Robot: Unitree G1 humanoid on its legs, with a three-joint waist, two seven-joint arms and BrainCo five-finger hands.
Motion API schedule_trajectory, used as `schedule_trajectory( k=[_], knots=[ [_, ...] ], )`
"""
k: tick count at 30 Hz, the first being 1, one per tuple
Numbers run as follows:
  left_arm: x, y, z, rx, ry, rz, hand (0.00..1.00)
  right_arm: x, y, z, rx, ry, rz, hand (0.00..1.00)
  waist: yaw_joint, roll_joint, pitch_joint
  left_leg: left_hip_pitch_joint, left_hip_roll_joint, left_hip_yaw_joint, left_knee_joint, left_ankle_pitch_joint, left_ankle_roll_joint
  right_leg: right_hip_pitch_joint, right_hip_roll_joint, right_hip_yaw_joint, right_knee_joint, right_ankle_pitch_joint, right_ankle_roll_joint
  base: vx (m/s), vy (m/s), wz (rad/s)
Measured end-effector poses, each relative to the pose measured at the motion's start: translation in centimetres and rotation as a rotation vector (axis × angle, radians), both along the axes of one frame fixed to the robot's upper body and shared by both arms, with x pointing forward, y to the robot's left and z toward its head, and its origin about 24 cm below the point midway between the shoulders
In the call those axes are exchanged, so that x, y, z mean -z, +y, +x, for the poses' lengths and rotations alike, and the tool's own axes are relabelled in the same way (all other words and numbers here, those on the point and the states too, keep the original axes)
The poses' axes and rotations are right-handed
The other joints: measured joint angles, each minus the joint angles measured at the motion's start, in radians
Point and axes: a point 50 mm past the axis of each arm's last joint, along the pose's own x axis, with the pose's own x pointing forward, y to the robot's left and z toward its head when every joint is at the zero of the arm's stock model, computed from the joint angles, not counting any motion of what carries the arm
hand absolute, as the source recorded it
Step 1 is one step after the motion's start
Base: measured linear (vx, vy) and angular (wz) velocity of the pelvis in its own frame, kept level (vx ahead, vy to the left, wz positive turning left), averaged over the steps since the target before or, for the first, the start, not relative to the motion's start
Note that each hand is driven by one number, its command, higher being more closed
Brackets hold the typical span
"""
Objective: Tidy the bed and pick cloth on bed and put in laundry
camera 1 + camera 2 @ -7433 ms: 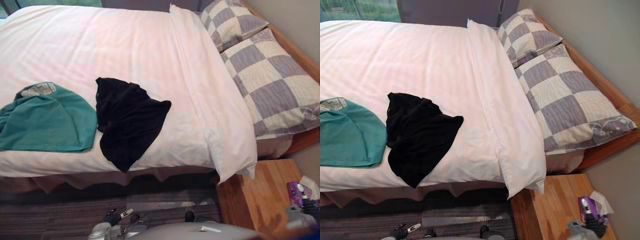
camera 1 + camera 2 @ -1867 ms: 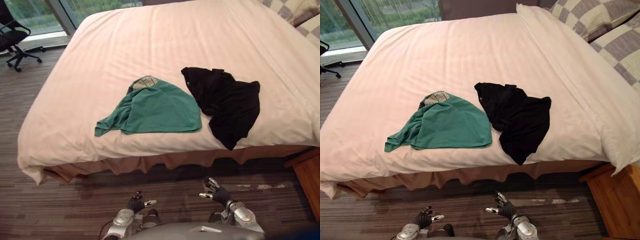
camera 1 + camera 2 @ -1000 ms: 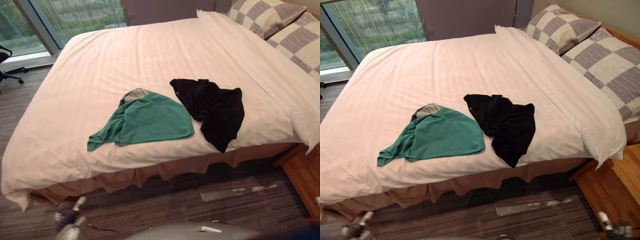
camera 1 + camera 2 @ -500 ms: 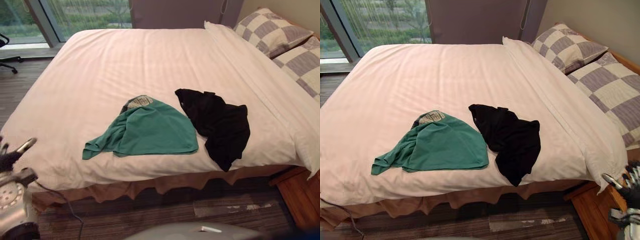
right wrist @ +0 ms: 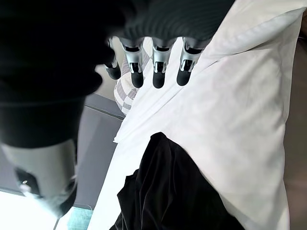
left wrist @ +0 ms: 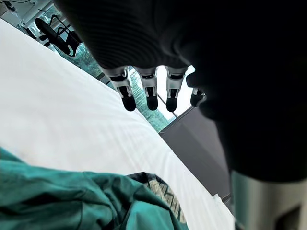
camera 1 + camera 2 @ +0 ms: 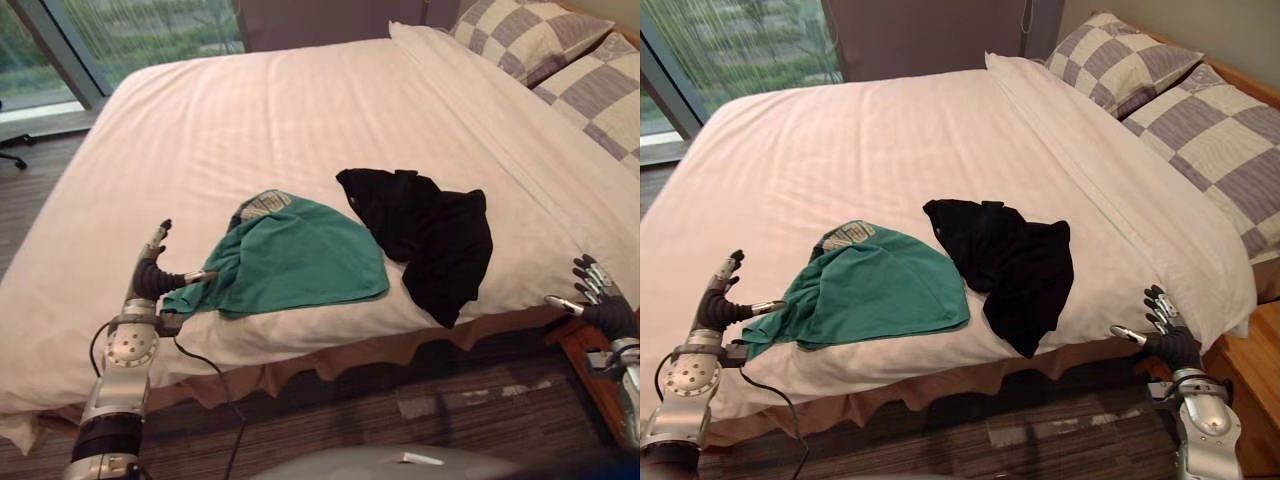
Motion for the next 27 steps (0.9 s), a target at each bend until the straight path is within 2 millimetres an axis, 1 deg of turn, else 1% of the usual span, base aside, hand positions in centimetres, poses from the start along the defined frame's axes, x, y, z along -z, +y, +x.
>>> schedule_trajectory(
  k=[2, 4, 5, 6, 7, 8, 9, 10, 11, 12, 13, 14, 15, 16, 17, 19, 20, 21, 24, 27],
  knots=[
    [0.0, -0.4, 0.4, 0.000, 0.006, 0.057, 0.00, -0.4, 0.7, 0.4, -0.027, -0.016, -0.002, 0.00, -0.003, 0.001, 0.020, -0.014, -0.001, 0.000, 0.003, -0.007, -0.002, -0.015, -0.001, 0.006, 0.001, 0.006, -0.001, -0.09, 0.005, -0.07],
    [-0.3, -0.9, 1.0, -0.002, -0.007, 0.099, 0.00, -0.4, 1.4, 0.7, -0.018, -0.043, 0.025, 0.00, 0.000, -0.008, 0.038, -0.066, 0.000, -0.001, 0.033, -0.019, 0.002, -0.048, -0.003, 0.025, 0.001, 0.009, -0.002, -0.15, 0.006, -0.01],
    [-0.3, -1.5, 1.4, -0.003, -0.023, 0.114, 0.00, -0.3, 2.0, 1.1, -0.013, -0.058, 0.045, 0.00, -0.001, -0.017, 0.059, -0.100, 0.004, -0.004, 0.062, -0.029, 0.002, -0.073, -0.003, 0.033, 0.001, 0.010, -0.002, -0.12, -0.007, 0.03],
    [-0.3, -1.9, 1.6, -0.009, -0.035, 0.140, 0.00, -0.1, 2.4, 1.4, -0.013, -0.062, 0.057, 0.00, -0.002, -0.023, 0.064, -0.123, 0.007, -0.004, 0.078, -0.032, 0.001, -0.094, -0.002, 0.037, 0.000, 0.014, -0.001, -0.13, -0.016, -0.06],
    [0.2, -3.0, 2.0, -0.013, -0.042, 0.189, 0.00, 0.0, 3.3, 1.9, -0.031, -0.065, 0.063, 0.00, 0.004, -0.028, 0.082, -0.162, 0.016, -0.002, 0.102, -0.033, 0.002, -0.125, 0.005, 0.049, -0.006, 0.035, -0.003, -0.11, -0.019, -0.18],
    [0.4, -3.8, 2.8, -0.006, -0.039, 0.197, 0.00, -0.3, 3.9, 2.7, -0.048, -0.082, 0.062, 0.00, 0.008, -0.026, 0.115, -0.164, 0.025, 0.001, 0.106, -0.033, 0.002, -0.133, 0.015, 0.058, -0.007, 0.054, -0.007, -0.12, -0.014, -0.20],
    [0.5, -3.9, 3.5, -0.009, -0.032, 0.205, 0.00, -0.5, 4.2, 3.1, -0.058, -0.092, 0.064, 0.00, 0.008, -0.025, 0.126, -0.164, 0.028, 0.006, 0.107, -0.033, 0.002, -0.136, 0.018, 0.060, -0.007, 0.061, -0.009, -0.14, 0.003, -0.22],
    [-0.3, -3.8, 5.7, -0.036, -0.026, 0.220, 0.00, -0.9, 4.9, 4.0, -0.075, -0.118, 0.076, 0.00, 0.006, -0.030, 0.147, -0.162, 0.033, 0.019, 0.118, -0.033, 0.002, -0.141, 0.022, 0.079, -0.003, 0.068, -0.008, -0.18, 0.014, -0.34],
    [-2.1, -3.2, 8.1, -0.074, -0.029, 0.251, 0.00, -1.3, 5.9, 5.0, -0.110, -0.134, 0.085, 0.00, 0.003, -0.042, 0.161, -0.171, 0.033, 0.035, 0.129, -0.034, 0.003, -0.163, 0.023, 0.103, 0.008, 0.069, -0.007, -0.24, 0.000, -0.47],
    [-5.1, -2.6, 10.4, -0.110, -0.057, 0.276, 0.00, -2.4, 6.8, 6.3, -0.153, -0.179, 0.082, 0.00, -0.011, -0.051, 0.173, -0.215, 0.038, 0.048, 0.161, -0.044, 0.009, -0.208, 0.024, 0.125, 0.020, 0.069, -0.007, -0.22, -0.016, -0.41],
    [-7.0, -2.3, 11.4, -0.130, -0.084, 0.294, 0.00, -3.0, 7.3, 6.9, -0.170, -0.207, 0.081, 0.00, -0.023, -0.057, 0.189, -0.242, 0.040, 0.048, 0.185, -0.049, 0.012, -0.228, 0.024, 0.139, 0.021, 0.069, -0.007, -0.24, -0.032, -0.26],
    [-10.7, -1.7, 12.7, -0.166, -0.151, 0.308, 0.00, -4.1, 8.0, 7.9, -0.197, -0.251, 0.088, 0.00, -0.046, -0.065, 0.222, -0.295, 0.045, 0.051, 0.225, -0.053, 0.017, -0.267, 0.024, 0.168, 0.019, 0.072, -0.003, -0.25, -0.031, -0.16],
    [-12.8, -1.5, 13.3, -0.192, -0.195, 0.294, 0.00, -4.7, 8.3, 8.4, -0.207, -0.275, 0.099, 0.00, -0.055, -0.066, 0.242, -0.331, 0.049, 0.054, 0.246, -0.054, 0.018, -0.294, 0.024, 0.181, 0.011, 0.080, 0.010, -0.23, -0.031, -0.17],
    [-13.8, -1.6, 13.6, -0.200, -0.221, 0.276, 0.00, -5.0, 8.3, 8.6, -0.205, -0.288, 0.103, 0.00, -0.060, -0.065, 0.254, -0.346, 0.051, 0.058, 0.253, -0.054, 0.018, -0.306, 0.025, 0.192, 0.005, 0.084, 0.016, -0.17, -0.043, -0.28],
    [-14.8, -1.9, 13.9, -0.201, -0.249, 0.250, 0.00, -5.4, 8.2, 8.8, -0.198, -0.303, 0.103, 0.00, -0.072, -0.050, 0.289, -0.355, 0.066, 0.074, 0.268, -0.053, 0.018, -0.313, 0.035, 0.211, -0.010, 0.105, 0.020, -0.08, -0.036, -0.32],
    [-14.6, -2.0, 13.9, -0.209, -0.244, 0.221, 0.00, -5.2, 8.1, 8.6, -0.191, -0.297, 0.100, 0.00, -0.082, -0.040, 0.307, -0.354, 0.078, 0.086, 0.273, -0.054, 0.017, -0.314, 0.046, 0.223, -0.012, 0.108, 0.022, -0.06, -0.056, -0.29],
    [-14.5, -2.3, 14.0, -0.209, -0.251, 0.207, 0.00, -4.8, 7.8, 8.1, -0.187, -0.281, 0.093, 0.00, -0.083, -0.039, 0.310, -0.354, 0.089, 0.095, 0.272, -0.054, 0.015, -0.319, 0.056, 0.226, -0.012, 0.108, 0.022, -0.02, -0.093, -0.21],
    [-14.9, -2.6, 14.0, -0.207, -0.279, 0.204, 0.00, -4.7, 7.6, 7.5, -0.185, -0.277, 0.085, 0.00, -0.081, -0.039, 0.310, -0.356, 0.100, 0.103, 0.270, -0.052, 0.011, -0.326, 0.067, 0.233, -0.011, 0.110, 0.020, 0.00, -0.087, -0.20],
    [-15.9, -3.2, 13.9, -0.189, -0.326, 0.200, 0.00, -5.3, 7.8, 6.3, -0.207, -0.321, 0.070, 0.00, -0.078, -0.039, 0.310, -0.358, 0.104, 0.118, 0.255, -0.044, 0.003, -0.351, 0.075, 0.246, -0.004, 0.110, 0.018, 0.03, -0.057, -0.13],
    [-16.2, -3.6, 14.0, -0.166, -0.320, 0.197, 0.00, -5.4, 8.0, 5.6, -0.233, -0.332, 0.063, 0.00, -0.077, -0.039, 0.310, -0.360, 0.104, 0.132, 0.256, -0.044, 0.003, -0.364, 0.073, 0.250, 0.006, 0.110, 0.018, 0.02, -0.005, -0.04]
  ],
)
